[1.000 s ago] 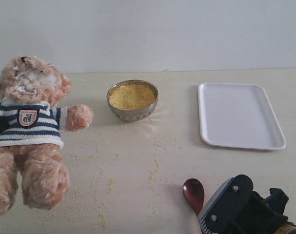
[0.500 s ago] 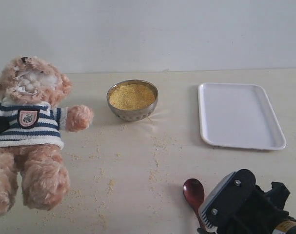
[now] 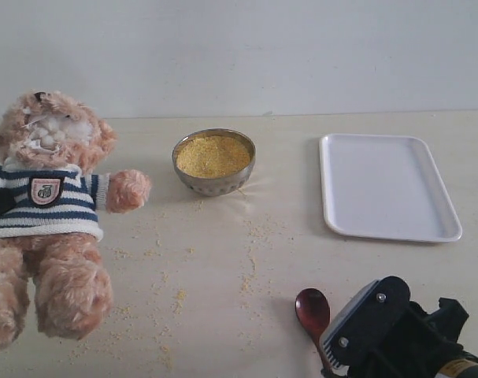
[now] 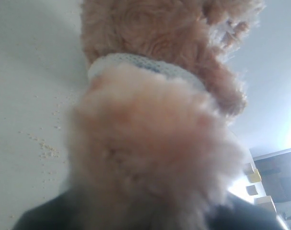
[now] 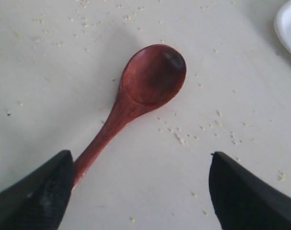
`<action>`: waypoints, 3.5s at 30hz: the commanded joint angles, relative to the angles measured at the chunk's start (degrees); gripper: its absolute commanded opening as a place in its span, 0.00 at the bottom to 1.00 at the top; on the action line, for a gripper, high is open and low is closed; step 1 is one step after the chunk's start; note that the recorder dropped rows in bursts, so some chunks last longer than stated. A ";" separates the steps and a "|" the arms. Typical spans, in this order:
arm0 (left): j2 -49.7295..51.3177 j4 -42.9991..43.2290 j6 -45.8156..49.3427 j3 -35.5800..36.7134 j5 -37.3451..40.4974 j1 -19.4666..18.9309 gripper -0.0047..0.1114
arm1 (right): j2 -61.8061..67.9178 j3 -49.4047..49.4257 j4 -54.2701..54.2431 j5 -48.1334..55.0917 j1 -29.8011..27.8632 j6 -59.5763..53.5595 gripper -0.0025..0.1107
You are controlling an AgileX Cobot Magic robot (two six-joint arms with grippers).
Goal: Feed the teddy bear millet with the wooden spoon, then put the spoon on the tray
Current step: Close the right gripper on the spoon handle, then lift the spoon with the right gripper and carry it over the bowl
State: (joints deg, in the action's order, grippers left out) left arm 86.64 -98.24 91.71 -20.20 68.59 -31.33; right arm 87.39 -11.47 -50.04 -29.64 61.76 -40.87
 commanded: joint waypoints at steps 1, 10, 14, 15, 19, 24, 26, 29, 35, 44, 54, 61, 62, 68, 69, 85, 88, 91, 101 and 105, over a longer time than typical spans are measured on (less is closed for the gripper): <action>-0.28 -0.32 0.39 0.18 1.37 -0.15 0.08 | 1.34 -0.21 1.42 1.76 0.04 0.30 0.69; -0.28 -0.22 0.39 0.18 1.37 -0.15 0.08 | 1.22 -0.65 -0.89 0.90 0.04 -0.83 0.69; -0.28 -0.04 0.39 0.18 1.37 -0.15 0.08 | 1.22 -0.65 -6.87 -0.93 0.04 -5.78 0.69; -0.28 -0.04 0.39 0.18 1.37 -0.15 0.08 | 1.22 -0.65 -8.49 -1.56 0.04 -7.11 0.69; -0.28 -0.04 0.39 0.18 1.37 -0.15 0.08 | 1.22 -0.65 -15.86 -5.20 0.04 -11.03 0.69; -0.28 -0.04 0.39 0.18 1.37 -0.15 0.08 | 1.22 -0.65 -16.09 -2.90 0.04 -11.03 0.69; -0.28 -0.08 0.39 0.18 1.37 -0.15 0.08 | 1.22 -0.65 -16.09 -0.68 0.04 -11.19 0.69; -0.28 -0.08 0.39 0.18 1.37 -0.15 0.08 | 1.22 -0.65 -16.61 2.35 0.04 -11.27 0.69; -0.28 -1.03 0.39 0.18 1.37 -0.15 0.08 | 1.22 -0.53 -16.61 5.26 0.04 -11.57 0.46; -0.28 -1.28 0.39 0.18 1.37 -0.15 0.08 | 1.22 -0.53 -16.61 9.72 0.04 -11.72 0.44; -0.28 -1.28 0.39 0.18 1.37 -0.15 0.08 | 1.22 -0.53 -16.61 11.08 0.04 -10.93 0.15; -0.28 -1.28 0.39 0.18 1.37 -0.15 0.08 | 1.22 -0.53 -16.61 8.12 0.04 -7.13 0.02; -0.28 -1.28 0.39 0.18 1.37 -0.15 0.08 | 1.22 -0.53 -16.61 7.84 0.04 -7.13 0.02; -0.28 -1.71 0.39 0.18 1.37 -0.15 0.08 | 1.22 -0.53 -15.44 5.27 0.04 -7.22 0.02; -0.28 -1.71 0.39 0.18 1.37 -0.15 0.08 | 1.12 -0.53 -15.03 4.49 0.04 -7.22 0.02; -0.28 -1.71 -0.82 0.18 1.37 -0.15 0.08 | -22.06 -1.40 -9.33 9.11 0.04 -12.79 0.02; -0.28 -1.71 -0.82 0.18 1.37 -0.15 0.08 | -27.46 -6.62 -9.62 15.89 -0.79 -18.12 0.02; -0.28 -1.71 -0.82 0.18 1.37 -0.15 0.08 | -27.26 -17.07 -10.56 19.94 -8.38 -23.34 0.02; -0.28 -1.27 -0.62 0.18 1.37 -0.15 0.08 | -12.47 -43.27 15.04 53.92 -33.30 -12.77 0.02; -0.28 -1.27 -0.62 0.18 1.37 -0.15 0.08 | -5.97 -50.04 36.15 60.08 -33.19 -3.69 0.02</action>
State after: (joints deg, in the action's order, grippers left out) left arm 86.64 -98.78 91.21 -20.20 68.59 -31.33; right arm 77.89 -57.88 -25.51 25.77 29.01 -49.10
